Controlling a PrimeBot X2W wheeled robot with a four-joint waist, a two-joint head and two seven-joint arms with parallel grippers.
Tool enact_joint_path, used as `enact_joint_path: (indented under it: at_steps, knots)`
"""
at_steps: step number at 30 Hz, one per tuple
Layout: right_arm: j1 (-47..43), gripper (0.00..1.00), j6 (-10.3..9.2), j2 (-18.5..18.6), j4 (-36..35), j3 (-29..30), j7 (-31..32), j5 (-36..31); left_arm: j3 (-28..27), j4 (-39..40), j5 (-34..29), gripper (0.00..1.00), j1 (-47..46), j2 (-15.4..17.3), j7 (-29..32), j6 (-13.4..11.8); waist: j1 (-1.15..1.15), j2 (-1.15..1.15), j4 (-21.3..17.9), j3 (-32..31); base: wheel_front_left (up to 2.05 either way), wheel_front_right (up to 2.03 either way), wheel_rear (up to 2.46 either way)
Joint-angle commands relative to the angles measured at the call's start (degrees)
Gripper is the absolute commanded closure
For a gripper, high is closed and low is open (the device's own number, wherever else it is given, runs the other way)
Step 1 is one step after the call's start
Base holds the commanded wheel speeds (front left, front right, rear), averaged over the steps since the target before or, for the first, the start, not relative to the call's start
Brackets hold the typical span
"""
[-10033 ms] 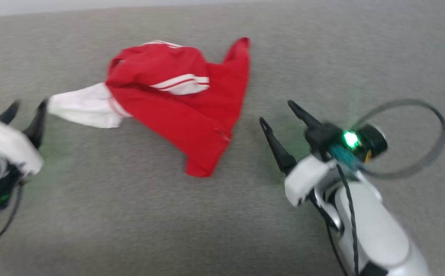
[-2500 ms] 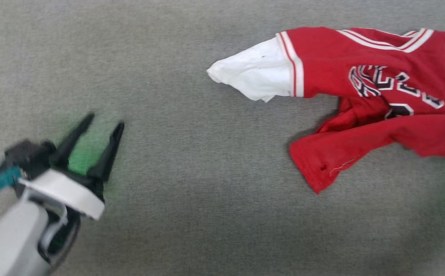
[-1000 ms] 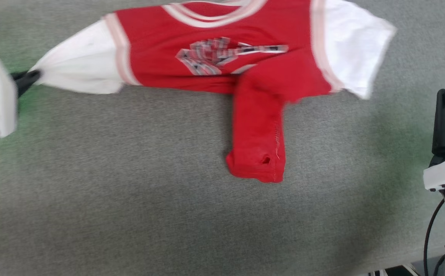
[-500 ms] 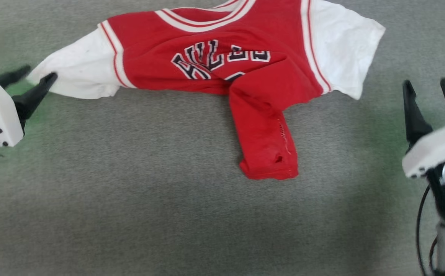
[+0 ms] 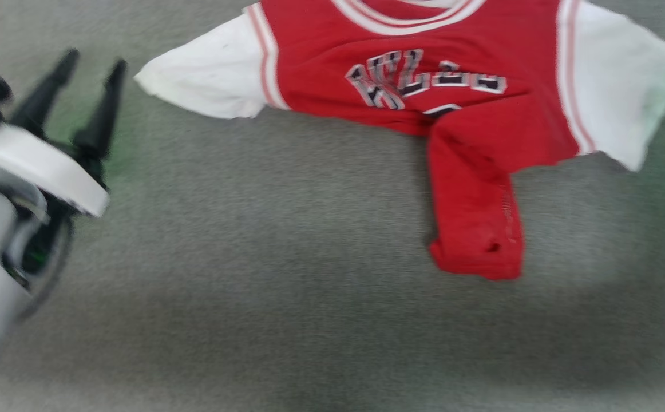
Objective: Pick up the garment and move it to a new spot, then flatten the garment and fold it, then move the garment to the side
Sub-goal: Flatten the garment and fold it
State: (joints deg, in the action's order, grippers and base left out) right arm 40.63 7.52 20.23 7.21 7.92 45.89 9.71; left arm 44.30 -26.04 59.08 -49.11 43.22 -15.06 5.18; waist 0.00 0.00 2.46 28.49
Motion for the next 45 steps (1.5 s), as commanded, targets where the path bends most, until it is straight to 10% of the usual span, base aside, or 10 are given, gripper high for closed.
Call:
enact_joint_path:
  at_steps: [1, 10, 18, 20, 21, 22, 34, 45]
  knots:
    - [2.8, 0.00, -0.06, 0.8, 1.1, 0.3, 3.6, 0.7, -8.7, 4.1, -6.2, 0.00, 6.6, -3.2, -0.1, -0.4, 0.00, 0.00, 3.2, 2.0, 0.00, 0.00, 0.00]
    - [8.8, 0.00, -0.06, 2.3, 4.3, 1.2, 11.7, 0.2, -30.2, 17.1, -22.6, 0.00, 23.1, -12.8, -0.1, 1.7, 0.00, 0.00, 6.8, 5.5, 0.00, 0.00, 0.00]
    - [9.4, 0.00, -0.04, 0.1, 7.0, 2.0, 18.0, -0.1, -35.0, 24.1, -26.7, 0.00, 27.2, -15.2, -0.1, 2.3, 0.00, 0.00, 7.7, 7.8, 0.00, 0.00, 0.00]
    - [9.4, 0.75, -0.04, -0.5, 7.0, 2.5, 18.5, -0.7, -34.8, 25.0, -26.8, 0.00, 27.1, -14.2, -0.1, 2.3, 0.00, 0.00, 7.5, 8.0, 0.00, 0.00, 0.00]
    - [9.4, 0.88, -0.04, -0.9, 7.1, 2.8, 18.7, -0.9, -34.5, 25.4, -27.0, 0.00, 26.8, -13.8, -0.1, 2.3, 0.00, 0.00, 7.3, 8.1, 0.00, 0.00, 0.00]
    - [9.3, 1.00, -0.04, -1.2, 7.2, 3.0, 18.9, -1.1, -33.7, 25.7, -27.1, 0.00, 26.5, -13.0, -0.1, 2.3, 0.00, 0.00, 7.1, 8.1, 0.00, 0.00, 0.00]
    - [12.8, 1.00, -0.06, -4.4, 6.5, 0.7, 17.6, -1.1, -8.4, 26.7, -18.0, 0.00, 1.7, 7.7, 5.5, 2.2, 0.00, 0.00, 3.4, 10.3, 0.00, 0.00, 0.00]
    - [16.5, 1.00, -0.04, -6.2, 5.3, -7.1, 17.8, 1.3, 20.4, 15.9, 8.3, 0.00, -29.5, 11.0, 33.8, 2.2, 0.00, 0.00, -0.3, 14.5, 0.00, 0.00, 0.00]
